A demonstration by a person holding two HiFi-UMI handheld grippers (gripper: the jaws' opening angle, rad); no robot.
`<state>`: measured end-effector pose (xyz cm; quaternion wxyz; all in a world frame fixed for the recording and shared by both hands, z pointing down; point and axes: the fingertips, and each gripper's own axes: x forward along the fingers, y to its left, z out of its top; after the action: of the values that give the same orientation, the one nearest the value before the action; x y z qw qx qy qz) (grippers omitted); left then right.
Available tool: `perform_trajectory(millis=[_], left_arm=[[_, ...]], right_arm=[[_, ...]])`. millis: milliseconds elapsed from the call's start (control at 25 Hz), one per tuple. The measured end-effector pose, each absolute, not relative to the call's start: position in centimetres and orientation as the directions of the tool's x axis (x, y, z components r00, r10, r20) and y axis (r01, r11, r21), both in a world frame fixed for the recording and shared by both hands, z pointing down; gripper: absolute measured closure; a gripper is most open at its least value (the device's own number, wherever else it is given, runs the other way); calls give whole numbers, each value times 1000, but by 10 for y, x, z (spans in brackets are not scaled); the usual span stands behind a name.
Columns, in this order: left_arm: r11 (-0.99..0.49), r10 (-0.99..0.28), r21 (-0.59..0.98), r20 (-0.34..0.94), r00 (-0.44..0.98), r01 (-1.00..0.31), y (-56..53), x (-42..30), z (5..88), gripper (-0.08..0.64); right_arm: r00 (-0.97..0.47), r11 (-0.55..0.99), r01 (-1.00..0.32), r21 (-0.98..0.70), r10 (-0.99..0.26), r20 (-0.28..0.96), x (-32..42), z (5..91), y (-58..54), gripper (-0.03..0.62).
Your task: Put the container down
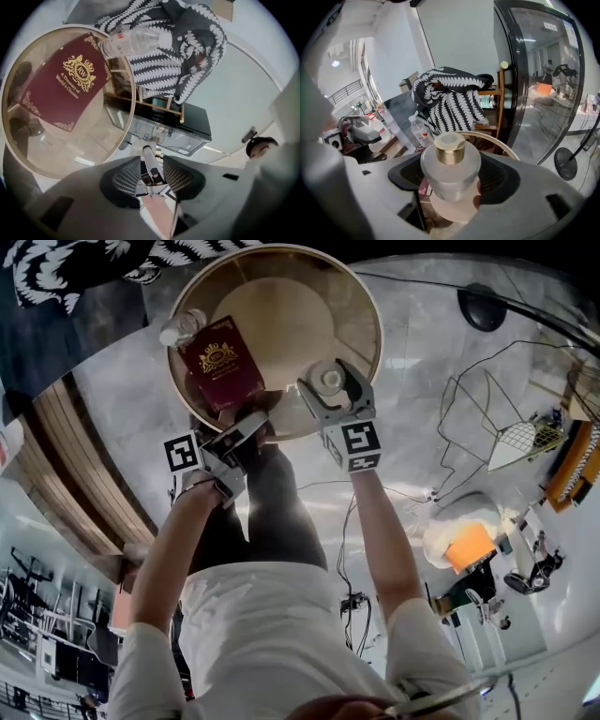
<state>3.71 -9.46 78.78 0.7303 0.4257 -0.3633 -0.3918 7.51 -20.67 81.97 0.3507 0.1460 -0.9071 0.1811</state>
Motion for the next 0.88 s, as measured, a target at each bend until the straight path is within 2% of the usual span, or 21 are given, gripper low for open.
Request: perform_trajectory(millis=[320,880], left_arm=[[374,-880,913,293,375,163,-71,5,843,465],[426,-878,889,362,312,170,-52,-4,886,535]], right_arm=[[-682,887,-404,-222,-130,720,62,903,-202,259],[-631,875,-435,-211,-130,765,62,984,-192,259]])
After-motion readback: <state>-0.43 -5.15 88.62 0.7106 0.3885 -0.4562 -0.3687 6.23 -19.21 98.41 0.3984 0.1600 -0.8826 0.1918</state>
